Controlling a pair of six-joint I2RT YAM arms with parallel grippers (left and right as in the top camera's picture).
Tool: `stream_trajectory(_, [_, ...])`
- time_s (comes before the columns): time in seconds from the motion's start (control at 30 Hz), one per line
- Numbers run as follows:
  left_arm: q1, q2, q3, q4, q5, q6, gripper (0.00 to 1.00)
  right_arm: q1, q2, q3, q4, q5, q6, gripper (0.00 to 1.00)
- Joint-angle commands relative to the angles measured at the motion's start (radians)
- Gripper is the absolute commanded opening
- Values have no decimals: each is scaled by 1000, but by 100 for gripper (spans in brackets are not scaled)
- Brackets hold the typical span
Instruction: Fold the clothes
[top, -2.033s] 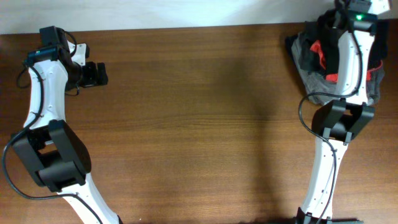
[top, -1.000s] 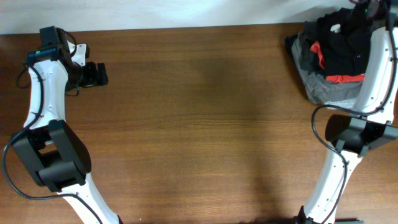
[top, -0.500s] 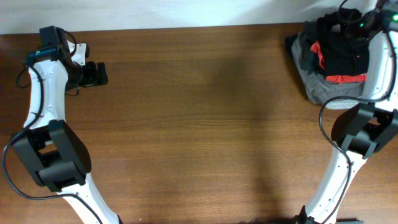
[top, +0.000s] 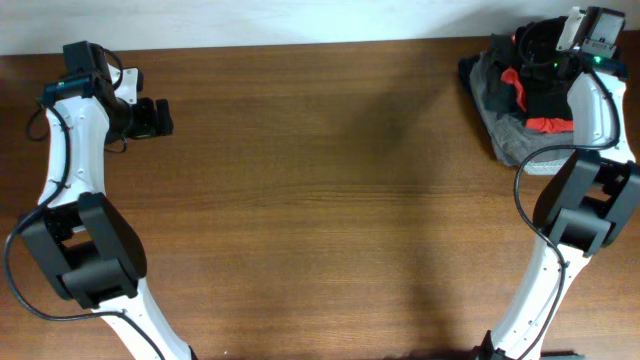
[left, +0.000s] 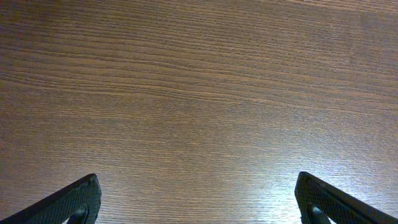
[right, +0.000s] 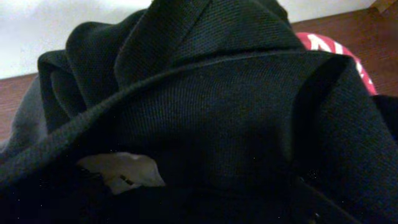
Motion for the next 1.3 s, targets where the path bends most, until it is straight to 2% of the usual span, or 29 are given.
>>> stream_trajectory(0.0, [-2,6,3,2,11,-6,99,-6,-42,21,-51,9,12,99])
stream_trajectory(0.43, [-2,6,2,2,11,-5,99,-2,-333,310,-278,-30,73,99])
stream_trajectory(0.5, [-2,6,3,2,11,-5,99,2,-381,328,-310,-111,73,99])
stream_trajectory(0.63, [-2,6,3,2,11,-5,99,31,-476,330,-370,-430,75,99])
stream_trajectory(0.8, [-2,6,3,2,11,-5,99,119,-538,330,-404,-917,264,99])
stream_trajectory(0.9, [-2,6,3,2,11,-5,99,188,-541,330,-405,-1102,391,99])
stream_trajectory(1.1, [-2,6,3,2,11,-5,99,283,-529,329,-405,-1115,402,99])
stream_trajectory(1.27, [-2,6,3,2,11,-5,99,287,-528,329,-405,-1116,402,99])
